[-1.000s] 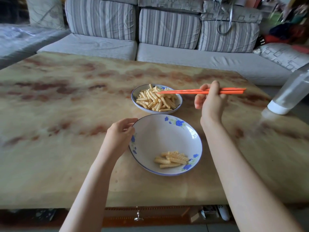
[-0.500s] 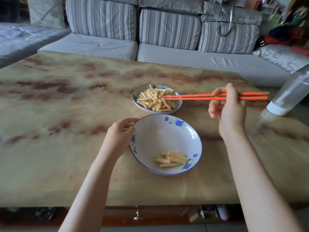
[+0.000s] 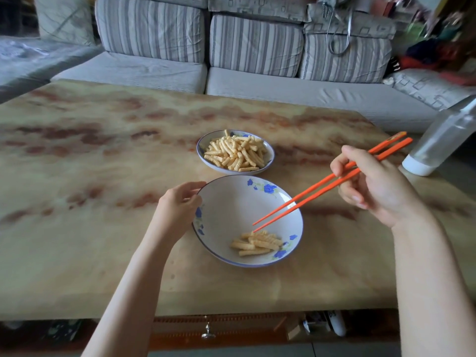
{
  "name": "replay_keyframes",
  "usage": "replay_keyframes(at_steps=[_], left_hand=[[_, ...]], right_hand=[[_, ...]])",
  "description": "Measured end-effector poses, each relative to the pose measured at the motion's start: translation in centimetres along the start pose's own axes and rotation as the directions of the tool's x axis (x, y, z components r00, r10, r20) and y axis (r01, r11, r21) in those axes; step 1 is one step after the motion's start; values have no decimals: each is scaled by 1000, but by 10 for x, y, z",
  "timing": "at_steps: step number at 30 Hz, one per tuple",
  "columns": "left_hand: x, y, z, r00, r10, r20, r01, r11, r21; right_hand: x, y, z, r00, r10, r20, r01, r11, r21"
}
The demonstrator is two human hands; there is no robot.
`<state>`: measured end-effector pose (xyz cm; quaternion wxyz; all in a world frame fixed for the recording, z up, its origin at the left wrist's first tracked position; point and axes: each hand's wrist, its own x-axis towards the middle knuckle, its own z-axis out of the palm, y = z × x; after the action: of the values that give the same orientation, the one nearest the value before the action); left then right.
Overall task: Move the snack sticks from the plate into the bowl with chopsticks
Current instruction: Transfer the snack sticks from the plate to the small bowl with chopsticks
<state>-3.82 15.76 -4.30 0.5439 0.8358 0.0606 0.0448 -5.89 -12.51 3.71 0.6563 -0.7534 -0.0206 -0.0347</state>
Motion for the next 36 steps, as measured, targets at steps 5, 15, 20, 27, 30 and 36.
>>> replay_keyframes(at_steps=[5,15,20,27,30,36], left_hand=[[0,0,0,1000,-3,-1,3,1000,3],[0,-1,1,1000,-8,-4,8,1000,6],[0,-1,1,1000,-9,-3,9,1000,2],[1,-1,0,1000,-5,-1,5,1000,-7],[1,-1,0,1000,-4,0,4,1000,-12],[2,-2,0,1000,-4,1,4,1000,-11]], right_hand=[[-4,4,-8,999,46,-5,-46,999,-13],[0,11,-4,998,44,-52,-42,998,43],[6,13,4,988,-14,-152,43,981,188],[19,24,12,970,-19,-243,104,934,341],[22,29,19,964,-5,-265,97,936,337],[25,35,31,958,13,-287,70,958,279]])
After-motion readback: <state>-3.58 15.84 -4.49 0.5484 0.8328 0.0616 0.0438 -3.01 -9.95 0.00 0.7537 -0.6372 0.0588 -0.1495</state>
